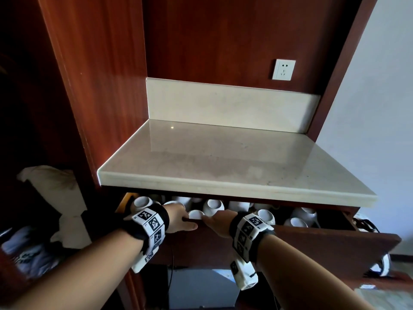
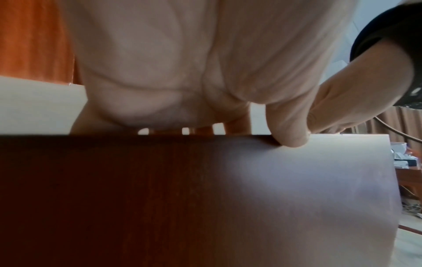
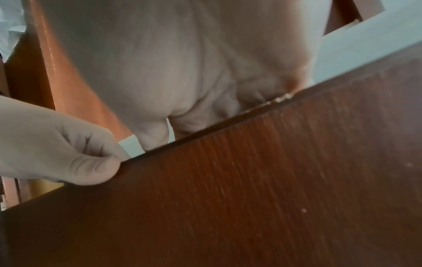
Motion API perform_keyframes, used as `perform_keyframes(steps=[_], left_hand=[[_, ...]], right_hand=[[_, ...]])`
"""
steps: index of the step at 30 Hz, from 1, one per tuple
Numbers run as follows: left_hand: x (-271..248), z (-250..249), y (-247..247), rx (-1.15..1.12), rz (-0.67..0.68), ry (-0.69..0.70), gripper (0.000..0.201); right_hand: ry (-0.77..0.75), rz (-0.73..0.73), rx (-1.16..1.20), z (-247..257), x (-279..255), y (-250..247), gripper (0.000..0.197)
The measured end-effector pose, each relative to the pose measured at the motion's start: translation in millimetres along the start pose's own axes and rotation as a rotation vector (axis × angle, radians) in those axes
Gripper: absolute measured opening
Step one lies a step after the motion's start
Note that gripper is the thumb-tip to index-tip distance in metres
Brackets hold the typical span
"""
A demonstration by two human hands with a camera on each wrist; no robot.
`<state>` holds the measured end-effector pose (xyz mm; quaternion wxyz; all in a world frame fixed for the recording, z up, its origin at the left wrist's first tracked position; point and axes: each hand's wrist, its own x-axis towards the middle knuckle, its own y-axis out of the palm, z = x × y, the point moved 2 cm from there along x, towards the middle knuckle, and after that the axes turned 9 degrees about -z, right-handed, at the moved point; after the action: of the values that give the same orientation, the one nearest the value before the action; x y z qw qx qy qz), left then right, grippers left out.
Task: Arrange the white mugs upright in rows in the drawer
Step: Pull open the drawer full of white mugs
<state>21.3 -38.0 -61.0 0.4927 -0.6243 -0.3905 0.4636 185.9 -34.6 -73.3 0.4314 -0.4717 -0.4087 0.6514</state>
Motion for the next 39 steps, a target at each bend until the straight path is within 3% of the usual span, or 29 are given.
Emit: perform_keyframes(steps=[8, 12, 14, 19, 26, 32, 35, 39], left_hand=[[-58.9, -14.5, 11.2, -0.030, 0.028, -0.039, 0.058], [-90.4, -22.0, 21.7, -0.054, 0.001, -0.036, 0.057], [-106.4, -27.5, 24.4, -0.051, 0.001, -0.027, 0.053], [-136.7, -33.5, 33.9, -0.023, 0.008, -0.002, 0.044], [-156.2, -39.8, 36.2, -0.051, 0.016, 0.001, 0.040], [-159.0, -43.2, 31.2, -0.030, 0.064, 0.002, 0.048], [-154.4, -41.3, 33.4, 0.000, 0.110, 0.040, 0.054], [-150.2, -31.6, 19.3, -0.028, 0.281, 0.139, 0.054]], right_hand=[[-0.176, 0.049, -0.136, 6.4, -52.4, 23.0, 0.058], [-0.308, 0.041, -0.276, 13.8, -94.8, 29.9, 0.043], [-0.431, 0.014, -0.390, 17.0, -114.7, 33.0, 0.051], [-0.542, -0.021, -0.483, 21.1, -145.9, 42.0, 0.051], [-0.574, -0.011, -0.497, 24.0, -163.4, 47.5, 0.048], [-0.630, -0.020, -0.529, 25.4, -165.4, 51.1, 0.046], [-0.582, 0.082, -0.495, 29.9, -164.3, 48.4, 0.043], [-0.384, 0.296, -0.336, 35.9, -150.5, 22.8, 0.051]])
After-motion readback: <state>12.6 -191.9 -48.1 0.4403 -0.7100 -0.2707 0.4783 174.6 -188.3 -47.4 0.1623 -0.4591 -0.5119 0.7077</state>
